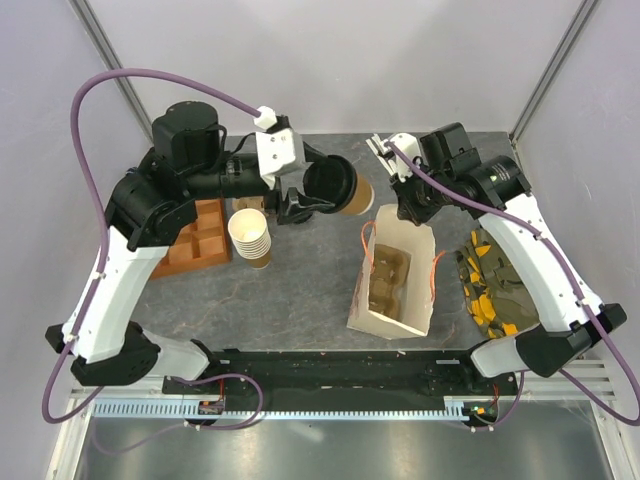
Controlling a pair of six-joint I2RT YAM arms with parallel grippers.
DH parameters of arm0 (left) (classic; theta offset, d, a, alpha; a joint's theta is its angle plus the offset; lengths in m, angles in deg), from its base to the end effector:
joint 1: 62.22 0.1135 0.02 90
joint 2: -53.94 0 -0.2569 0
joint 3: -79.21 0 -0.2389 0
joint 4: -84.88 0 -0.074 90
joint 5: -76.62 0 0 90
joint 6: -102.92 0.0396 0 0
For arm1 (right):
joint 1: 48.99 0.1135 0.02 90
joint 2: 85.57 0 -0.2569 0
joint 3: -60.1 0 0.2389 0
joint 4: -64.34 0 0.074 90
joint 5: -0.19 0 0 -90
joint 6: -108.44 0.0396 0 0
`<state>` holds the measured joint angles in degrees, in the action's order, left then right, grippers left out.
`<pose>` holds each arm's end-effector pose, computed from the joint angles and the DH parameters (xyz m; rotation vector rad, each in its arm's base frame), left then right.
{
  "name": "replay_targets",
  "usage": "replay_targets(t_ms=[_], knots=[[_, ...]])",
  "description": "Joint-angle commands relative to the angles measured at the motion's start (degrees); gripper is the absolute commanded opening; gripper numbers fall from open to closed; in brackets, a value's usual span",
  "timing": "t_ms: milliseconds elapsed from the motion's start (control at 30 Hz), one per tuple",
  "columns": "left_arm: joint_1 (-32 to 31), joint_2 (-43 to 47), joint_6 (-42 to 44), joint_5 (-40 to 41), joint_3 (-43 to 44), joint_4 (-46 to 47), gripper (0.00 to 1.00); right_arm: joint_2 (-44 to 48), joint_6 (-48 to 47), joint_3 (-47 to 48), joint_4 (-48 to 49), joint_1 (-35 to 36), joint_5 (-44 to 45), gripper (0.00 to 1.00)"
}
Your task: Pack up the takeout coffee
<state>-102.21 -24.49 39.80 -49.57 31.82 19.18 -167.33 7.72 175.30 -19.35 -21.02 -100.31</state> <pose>0.1475 -0.1542 0.5377 1.3370 1.1880 -0.7221 0.2216 0.1259 0.4126 -0.8917 2.2933 0.3567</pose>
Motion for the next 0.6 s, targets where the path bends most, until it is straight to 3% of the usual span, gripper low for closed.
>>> replay_targets(t_ms=[0, 333, 567], knots=[[-4.21, -1.63, -2.44, 0.32, 5.07, -0.7, 0.3, 2.13, 2.81, 1.56, 2.17, 1.39, 2.42, 0.0], [-19.85, -2.51, 3.62, 8.23, 2.71, -2.55, 0.3, 2.3, 3.51, 2.87, 3.14, 3.32, 6.63, 0.0], [-24.08, -3.66, 9.24, 13.06, 3.76, -2.55, 0.3, 2.3, 4.04, 3.49, 2.96, 4.99, 7.69, 0.0]])
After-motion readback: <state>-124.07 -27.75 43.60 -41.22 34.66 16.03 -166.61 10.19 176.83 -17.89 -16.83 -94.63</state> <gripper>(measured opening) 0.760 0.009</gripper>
